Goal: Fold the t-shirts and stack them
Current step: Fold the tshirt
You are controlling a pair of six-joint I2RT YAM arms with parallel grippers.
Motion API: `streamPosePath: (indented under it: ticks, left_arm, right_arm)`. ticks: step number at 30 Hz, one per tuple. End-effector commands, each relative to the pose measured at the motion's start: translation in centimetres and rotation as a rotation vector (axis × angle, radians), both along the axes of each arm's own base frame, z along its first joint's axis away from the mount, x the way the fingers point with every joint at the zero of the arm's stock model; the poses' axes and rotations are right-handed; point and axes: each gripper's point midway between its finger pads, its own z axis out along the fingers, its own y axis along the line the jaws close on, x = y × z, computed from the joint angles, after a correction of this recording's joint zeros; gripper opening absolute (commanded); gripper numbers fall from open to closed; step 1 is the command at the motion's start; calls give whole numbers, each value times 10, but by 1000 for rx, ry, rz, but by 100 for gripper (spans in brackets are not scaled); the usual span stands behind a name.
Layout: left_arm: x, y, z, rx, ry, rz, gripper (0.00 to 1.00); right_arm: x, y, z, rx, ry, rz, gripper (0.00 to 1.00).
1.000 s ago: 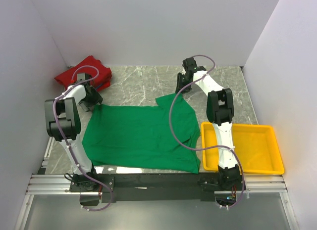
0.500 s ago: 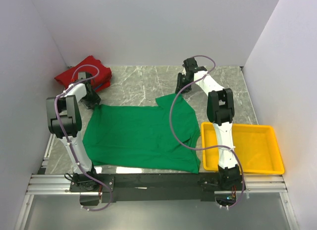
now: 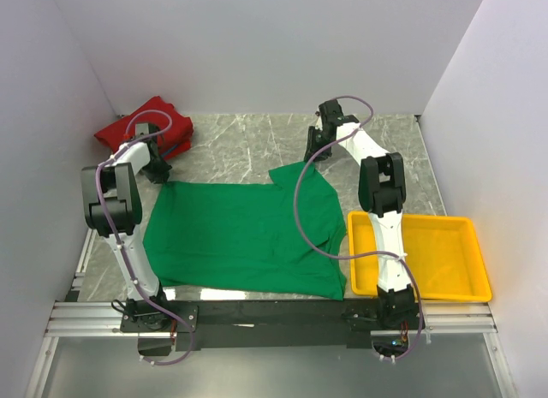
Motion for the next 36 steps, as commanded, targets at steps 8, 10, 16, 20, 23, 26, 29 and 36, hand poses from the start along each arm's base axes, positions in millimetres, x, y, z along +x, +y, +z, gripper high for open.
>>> streamPosePath:
  ticks: [8, 10, 16, 20, 23, 26, 29, 36]
  left_arm:
    - [10, 5, 2, 29, 3, -54, 1]
    - [18, 3, 7, 26, -17, -65, 1]
    - [41, -3, 18, -4, -73, -110, 1]
    - [55, -7, 25, -25, -111, -134, 1]
    - [67, -9, 34, -37, -149, -148, 1]
    - [82, -11, 45, -48, -199, -167, 1]
    - [91, -16, 53, -60, -248, -197, 1]
    - [74, -21, 49, -57, -260, -242, 1]
  right_arm:
    - [-7, -3, -2, 5, 53, 9, 8]
    - [0, -4, 3, 6, 35, -9, 4]
    - [26, -15, 26, 7, -39, -91, 2]
    - [46, -23, 46, 43, -100, -149, 2]
    - [57, -22, 59, 80, -137, -177, 1]
    - [66, -17, 71, 113, -171, -187, 2]
    - [70, -13, 80, 153, -189, -194, 1]
    - [45, 2, 95, 267, -167, -207, 0]
